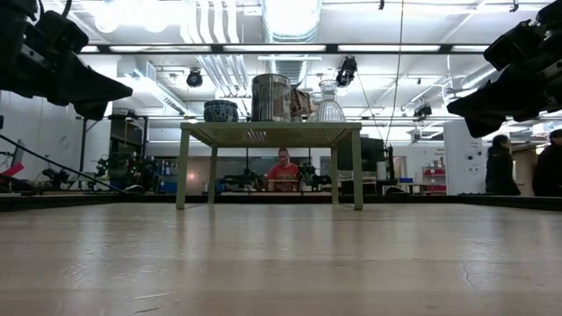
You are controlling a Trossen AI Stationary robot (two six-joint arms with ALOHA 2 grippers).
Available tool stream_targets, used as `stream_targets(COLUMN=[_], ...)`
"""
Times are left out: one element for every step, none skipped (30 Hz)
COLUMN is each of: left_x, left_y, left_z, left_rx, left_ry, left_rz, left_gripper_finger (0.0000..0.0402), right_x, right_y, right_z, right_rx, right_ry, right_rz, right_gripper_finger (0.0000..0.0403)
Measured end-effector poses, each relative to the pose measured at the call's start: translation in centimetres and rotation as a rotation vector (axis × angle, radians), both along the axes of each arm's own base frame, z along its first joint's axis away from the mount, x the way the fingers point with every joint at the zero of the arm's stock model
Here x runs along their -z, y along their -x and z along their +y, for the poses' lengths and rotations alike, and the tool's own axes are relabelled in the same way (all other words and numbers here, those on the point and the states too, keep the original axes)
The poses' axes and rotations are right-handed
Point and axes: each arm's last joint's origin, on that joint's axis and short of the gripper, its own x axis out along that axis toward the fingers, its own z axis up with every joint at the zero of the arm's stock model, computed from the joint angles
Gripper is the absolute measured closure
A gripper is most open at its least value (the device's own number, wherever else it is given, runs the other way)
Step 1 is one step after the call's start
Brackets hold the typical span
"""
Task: Pick & Place candle stick holders
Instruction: Return to Home Position
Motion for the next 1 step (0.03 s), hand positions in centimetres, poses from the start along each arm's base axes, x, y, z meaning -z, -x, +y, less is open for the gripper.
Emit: stream_targets(left_x=[0.0], left_y=[0.0], left_z=[0.0], left_rx=[0.0], left_ry=[0.0], left_rz=[0.0], left_gripper_finger=[0.0385], right_x=[0.0], right_y=[0.0], right_z=[0.0], right_rx=[0.0], right_ry=[0.0], right_rz=[0.0], right_gripper_finger=[0.0394])
